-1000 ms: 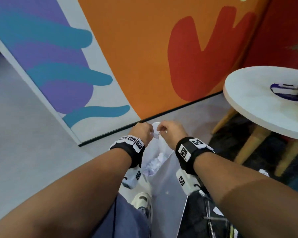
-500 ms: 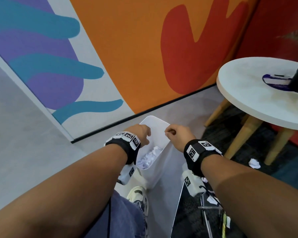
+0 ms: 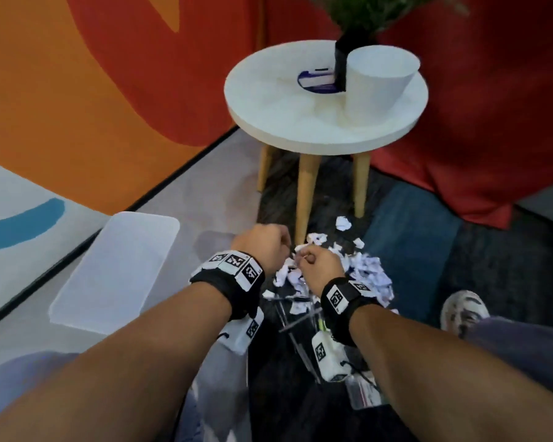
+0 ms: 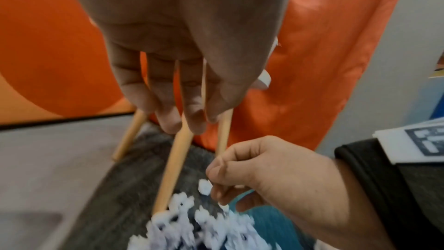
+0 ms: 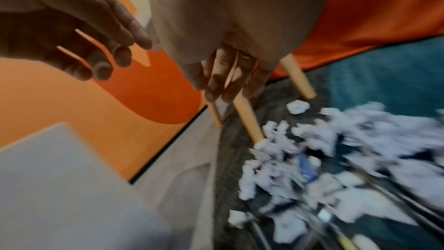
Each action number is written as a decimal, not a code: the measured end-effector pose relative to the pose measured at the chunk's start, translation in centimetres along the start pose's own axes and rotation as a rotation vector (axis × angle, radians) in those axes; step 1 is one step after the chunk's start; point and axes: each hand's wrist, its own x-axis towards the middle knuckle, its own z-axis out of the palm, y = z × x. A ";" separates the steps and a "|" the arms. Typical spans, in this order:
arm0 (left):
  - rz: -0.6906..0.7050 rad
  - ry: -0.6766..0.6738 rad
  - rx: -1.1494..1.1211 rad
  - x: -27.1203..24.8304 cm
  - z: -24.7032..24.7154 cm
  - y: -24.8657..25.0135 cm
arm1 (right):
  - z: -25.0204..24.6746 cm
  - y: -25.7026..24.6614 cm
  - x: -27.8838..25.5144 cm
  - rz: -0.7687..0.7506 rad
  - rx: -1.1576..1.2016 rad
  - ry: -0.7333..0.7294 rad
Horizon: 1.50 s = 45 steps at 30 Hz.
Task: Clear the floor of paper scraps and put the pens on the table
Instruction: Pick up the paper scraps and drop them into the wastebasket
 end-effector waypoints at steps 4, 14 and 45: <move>0.050 -0.205 -0.014 2.4 6.9 4.0 | -1.8 9.2 -1.2 0.228 0.008 0.079; 0.153 -0.551 -0.071 5.0 21.6 7.2 | -1.7 24.2 -4.1 0.670 -0.098 -0.006; 0.424 -0.479 0.232 9.9 33.0 12.3 | -6.8 30.5 5.5 0.161 -0.711 -0.465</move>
